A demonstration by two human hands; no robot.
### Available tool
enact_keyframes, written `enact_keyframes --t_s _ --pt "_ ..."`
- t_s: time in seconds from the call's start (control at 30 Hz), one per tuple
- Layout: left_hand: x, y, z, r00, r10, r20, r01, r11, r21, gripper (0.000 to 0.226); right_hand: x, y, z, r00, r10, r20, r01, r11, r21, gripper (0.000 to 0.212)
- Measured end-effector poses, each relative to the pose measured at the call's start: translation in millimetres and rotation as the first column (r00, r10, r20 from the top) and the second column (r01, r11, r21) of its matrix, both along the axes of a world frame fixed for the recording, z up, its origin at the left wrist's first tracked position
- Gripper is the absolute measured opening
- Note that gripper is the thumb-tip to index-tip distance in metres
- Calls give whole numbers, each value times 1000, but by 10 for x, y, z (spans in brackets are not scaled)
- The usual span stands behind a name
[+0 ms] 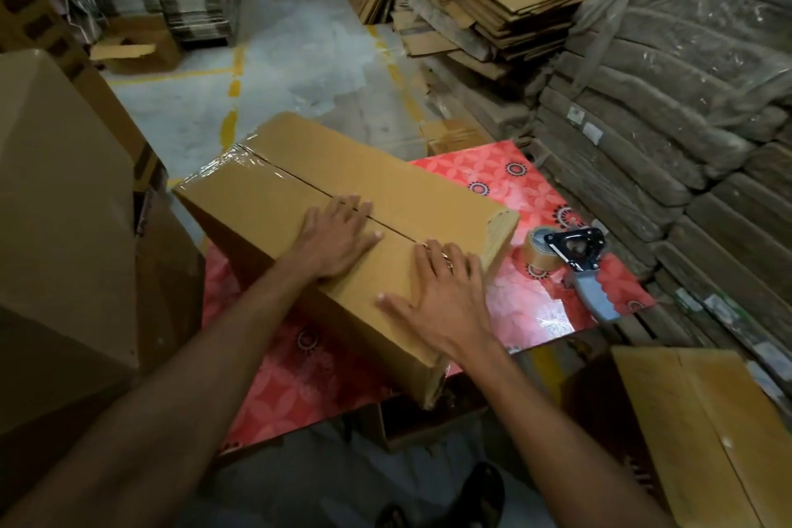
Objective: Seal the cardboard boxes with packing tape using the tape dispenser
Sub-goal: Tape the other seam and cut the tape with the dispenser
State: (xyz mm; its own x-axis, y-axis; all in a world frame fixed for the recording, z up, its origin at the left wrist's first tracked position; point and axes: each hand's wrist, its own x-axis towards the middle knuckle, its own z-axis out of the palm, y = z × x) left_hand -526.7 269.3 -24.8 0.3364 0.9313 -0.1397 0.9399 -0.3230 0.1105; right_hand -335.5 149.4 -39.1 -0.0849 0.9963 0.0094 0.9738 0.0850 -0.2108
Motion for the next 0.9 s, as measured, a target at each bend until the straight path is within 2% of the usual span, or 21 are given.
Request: enact_keyframes --t_s 0.07,0.13,0.33,0.4,0.47,0.53,0.6,0.67,0.73,0.8,0.83,0.9 --pt "-11 7 -142 1000 5 -4 -5 1000 -16 75 94 43 -47 999 51 4 -50 998 -42 102" --pt "43 -22 -186 999 34 9 -34 999 11 78 216 128 -51 995 103 7 -103 994 -40 98" --pt "442 -175 -98 975 220 -22 -220 974 -45 93 918 535 50 952 305 37 -302 950 -77 62" --pt "698 -285 -64 947 321 -17 -321 942 -101 98 1169 710 70 951 301 72 -294 951 -101 57" --pt "977 -397 -14 921 390 -21 -388 908 -161 99 1384 847 62 982 178 58 -170 979 -116 57" --pt "1217 -495 0 907 419 -43 -418 884 -207 97 1479 898 38 994 -15 -108 -1 989 -147 58" --pt "1382 -572 7 903 423 -74 -428 874 -229 97 1414 851 -35 946 -193 -261 157 976 -151 57" --pt "1464 -622 34 903 418 -98 -429 879 -207 95 1306 748 -126 905 -310 -291 297 951 -88 54" --pt "1487 -644 36 944 283 -168 -293 955 -37 88 1283 676 -131 862 -358 -360 361 931 -63 51" --pt "1529 -626 -18 991 12 -131 -1 996 85 87 1327 683 -64 774 -396 -494 402 910 -100 43" --pt "1570 -606 -55 990 -125 -73 129 990 58 91 1358 708 -46 733 -398 -552 408 906 -111 39" --pt "1661 -568 -119 965 -261 13 262 964 -51 107 1400 761 -13 672 -380 -636 392 911 -130 35"
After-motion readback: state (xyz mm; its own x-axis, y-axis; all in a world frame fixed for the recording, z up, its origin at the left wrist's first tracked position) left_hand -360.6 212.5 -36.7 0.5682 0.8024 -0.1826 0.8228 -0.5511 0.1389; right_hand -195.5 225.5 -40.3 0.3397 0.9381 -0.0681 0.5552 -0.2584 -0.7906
